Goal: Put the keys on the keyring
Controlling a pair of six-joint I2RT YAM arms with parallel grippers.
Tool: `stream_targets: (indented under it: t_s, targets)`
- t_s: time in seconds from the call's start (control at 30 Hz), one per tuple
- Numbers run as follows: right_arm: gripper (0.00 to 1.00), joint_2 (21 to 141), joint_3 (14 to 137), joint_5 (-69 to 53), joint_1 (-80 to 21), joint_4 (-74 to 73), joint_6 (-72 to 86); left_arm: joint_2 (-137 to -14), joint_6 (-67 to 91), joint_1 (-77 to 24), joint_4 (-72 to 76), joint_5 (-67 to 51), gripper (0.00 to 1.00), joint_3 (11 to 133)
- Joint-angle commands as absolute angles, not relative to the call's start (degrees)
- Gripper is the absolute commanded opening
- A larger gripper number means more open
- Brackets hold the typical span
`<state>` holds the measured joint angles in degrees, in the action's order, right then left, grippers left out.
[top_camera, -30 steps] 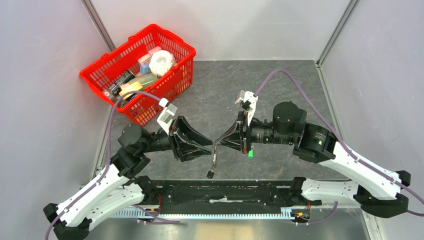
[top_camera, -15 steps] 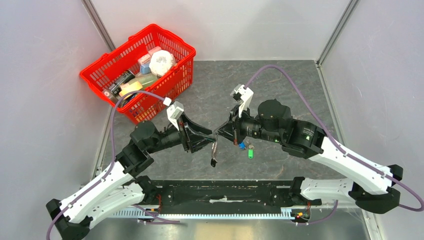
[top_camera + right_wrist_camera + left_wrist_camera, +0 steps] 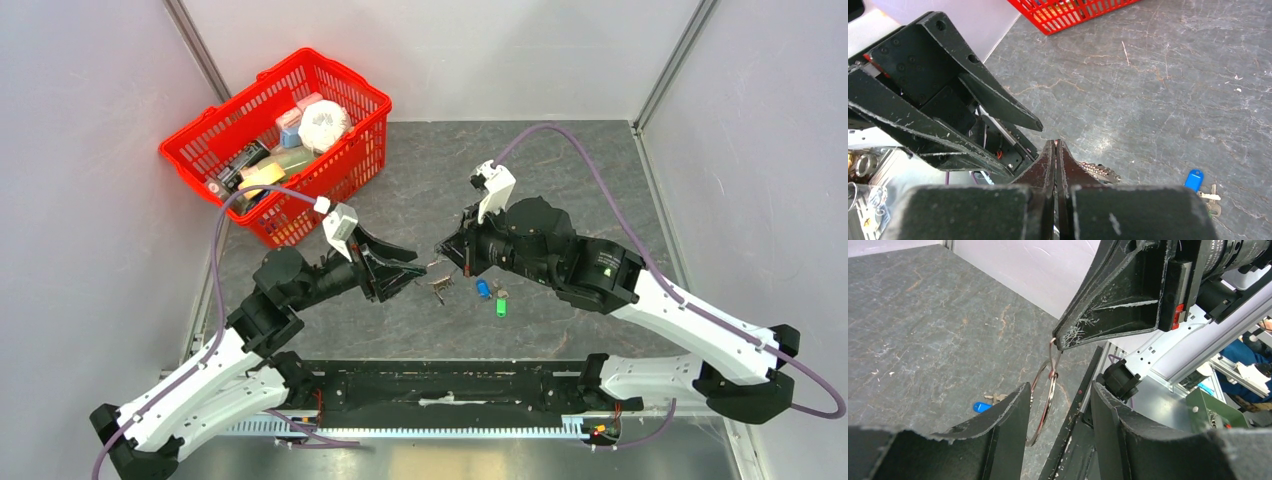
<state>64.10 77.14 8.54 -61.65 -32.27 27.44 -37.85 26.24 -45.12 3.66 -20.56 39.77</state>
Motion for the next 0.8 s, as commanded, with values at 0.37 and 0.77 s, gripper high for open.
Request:
stream_targets:
  t_s: [0.37,0.77]
  targets:
    - [0.0,67.36,83.26,12.37,-61.74,-32.07,32.38,-39.52,18.73,-45.26,11.21,-19.38,0.55,40.16]
    - [0.0,68.78,84.37,11.08,-61.69,-32.41,34.11,-40.35,15.9,-45.35,14.67,-20.21,0.56,38.59]
